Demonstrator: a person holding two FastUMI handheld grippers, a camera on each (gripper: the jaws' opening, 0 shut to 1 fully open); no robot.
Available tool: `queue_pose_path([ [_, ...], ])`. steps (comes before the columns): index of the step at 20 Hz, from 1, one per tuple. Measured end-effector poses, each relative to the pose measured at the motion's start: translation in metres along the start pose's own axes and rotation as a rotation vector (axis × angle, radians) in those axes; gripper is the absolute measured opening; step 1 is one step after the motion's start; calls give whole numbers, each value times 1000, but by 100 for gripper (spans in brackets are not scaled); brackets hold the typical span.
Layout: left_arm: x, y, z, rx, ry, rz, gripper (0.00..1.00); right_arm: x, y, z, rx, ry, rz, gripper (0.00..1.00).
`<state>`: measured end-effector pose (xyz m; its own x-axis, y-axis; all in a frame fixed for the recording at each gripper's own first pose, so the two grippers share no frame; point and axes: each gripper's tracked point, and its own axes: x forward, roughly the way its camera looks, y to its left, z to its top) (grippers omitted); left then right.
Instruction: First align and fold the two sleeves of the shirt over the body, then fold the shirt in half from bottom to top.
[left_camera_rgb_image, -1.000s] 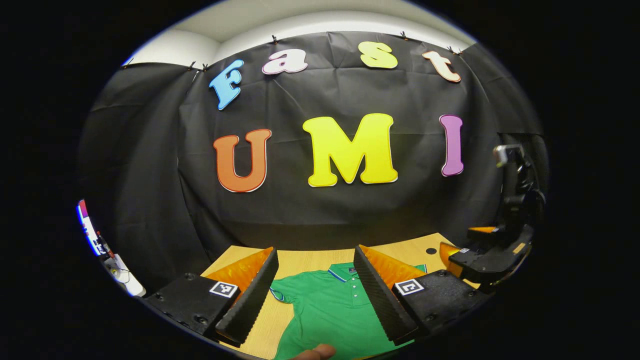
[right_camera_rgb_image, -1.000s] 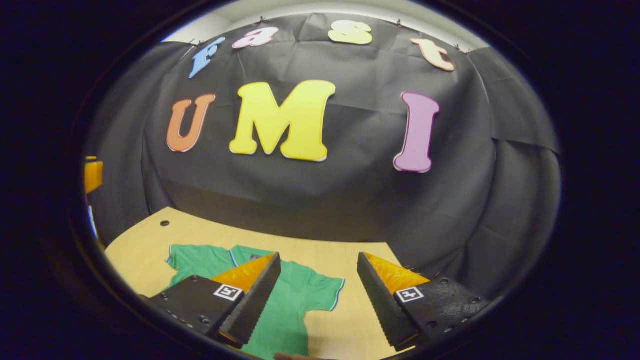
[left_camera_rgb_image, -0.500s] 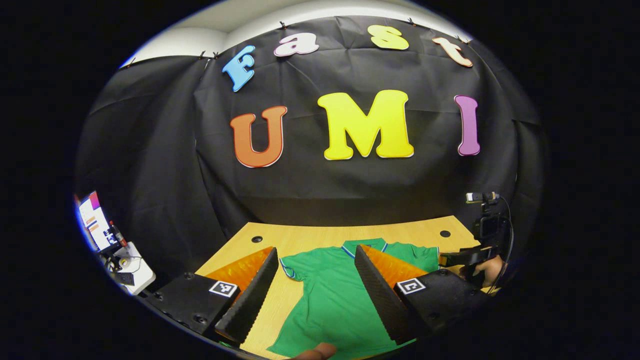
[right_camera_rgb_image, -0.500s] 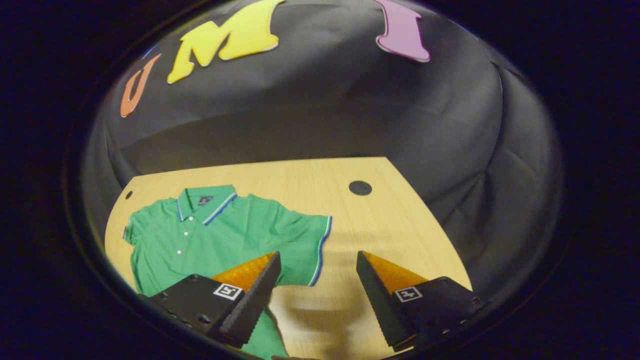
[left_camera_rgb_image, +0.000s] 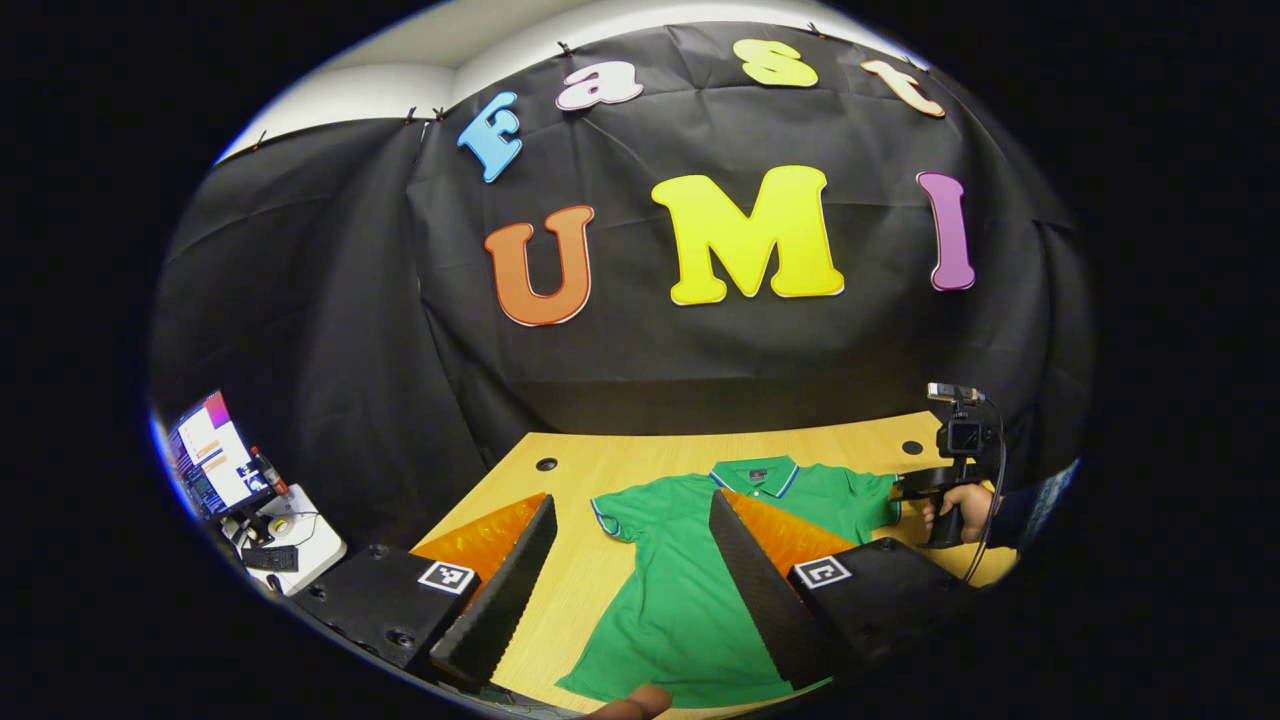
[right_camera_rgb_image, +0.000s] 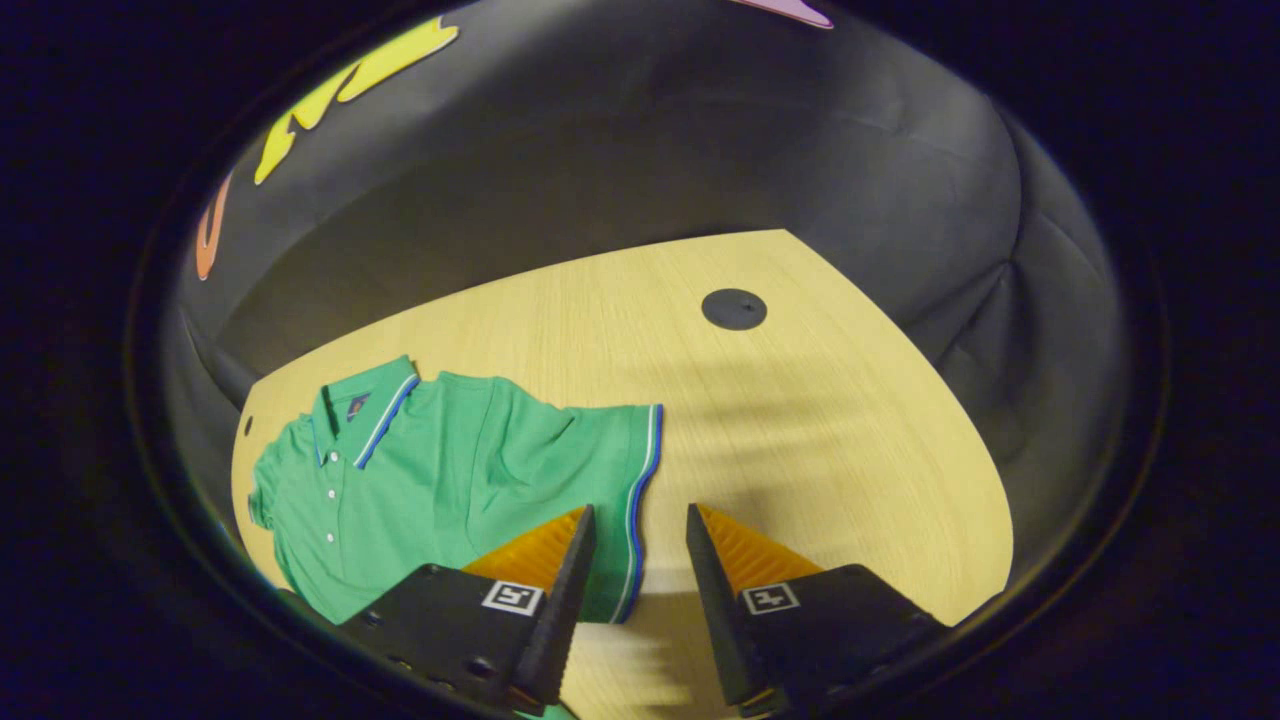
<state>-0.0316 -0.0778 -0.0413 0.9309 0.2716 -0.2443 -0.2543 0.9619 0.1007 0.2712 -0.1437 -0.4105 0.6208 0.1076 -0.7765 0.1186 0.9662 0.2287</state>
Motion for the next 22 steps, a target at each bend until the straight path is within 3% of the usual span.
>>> queue_pose_path([
  [4, -3, -1, -9, -25, 32, 12, 99, 6, 8, -4, 19, 35, 27, 34],
  [5, -5, 1, -11, -24, 39, 19, 99, 5, 9, -5, 16, 41, 27, 16],
  [7, -5, 1, -13, -21, 46, 21, 99, 5, 12, -3, 15, 44, 48, 15],
  [10, -6, -1, -17, -24, 59, 14, 99, 5, 13, 0, 50, 41, 36, 0],
  [16, -7, 6, -19, -38, 58, 10, 99, -23, 33, 15, 20, -10, 90, 0],
  [22, -11, 20, -17, -85, 43, 14, 99, -54, 83, 21, -26, -27, 161, 0],
])
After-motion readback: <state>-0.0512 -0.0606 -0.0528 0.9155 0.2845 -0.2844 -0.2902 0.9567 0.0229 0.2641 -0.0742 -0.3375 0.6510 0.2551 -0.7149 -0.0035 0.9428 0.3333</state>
